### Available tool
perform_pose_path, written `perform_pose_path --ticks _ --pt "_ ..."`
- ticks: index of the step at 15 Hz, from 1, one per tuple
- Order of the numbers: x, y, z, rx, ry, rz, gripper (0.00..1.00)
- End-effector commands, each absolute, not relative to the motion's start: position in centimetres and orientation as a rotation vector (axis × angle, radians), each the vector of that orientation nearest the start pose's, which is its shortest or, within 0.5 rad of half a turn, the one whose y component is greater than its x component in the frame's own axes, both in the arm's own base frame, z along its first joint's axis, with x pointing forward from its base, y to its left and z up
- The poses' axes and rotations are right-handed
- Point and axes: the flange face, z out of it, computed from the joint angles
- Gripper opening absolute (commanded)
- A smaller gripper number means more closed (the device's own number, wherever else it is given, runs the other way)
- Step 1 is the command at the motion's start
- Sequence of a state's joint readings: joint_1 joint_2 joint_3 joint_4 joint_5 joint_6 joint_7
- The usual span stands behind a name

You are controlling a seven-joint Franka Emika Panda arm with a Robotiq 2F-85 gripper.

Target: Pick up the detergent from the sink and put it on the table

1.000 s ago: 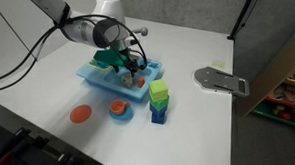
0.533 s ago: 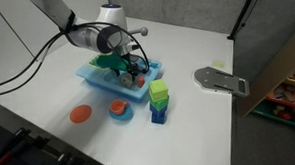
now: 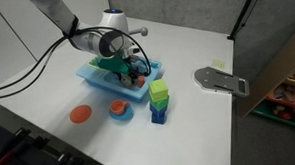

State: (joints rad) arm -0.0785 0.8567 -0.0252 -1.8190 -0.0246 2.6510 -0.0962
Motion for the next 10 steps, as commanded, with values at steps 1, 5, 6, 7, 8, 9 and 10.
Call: perform_pose_path --ticks 1,5,6,7,8,9,10 --pt "62.7 -6.6 7.0 -3.157 -0.064 0.046 0.49" --pt "62.5 -6.5 9.0 -3.148 -0.059 0.033 0.36" --pt "62.5 -6.4 9.7 -3.145 -0.061 0.029 0.36" --pt "62.5 -6.3 10.5 -3.139 -0.063 0.030 0.36" --pt "62.4 -6.2 11.1 -3.138 -0.062 0.035 0.36" --pt "62.3 -6.0 11.9 -3.131 -0.071 0.046 0.36" --pt "62.2 -5.8 12.6 -3.128 -0.077 0.058 0.36"
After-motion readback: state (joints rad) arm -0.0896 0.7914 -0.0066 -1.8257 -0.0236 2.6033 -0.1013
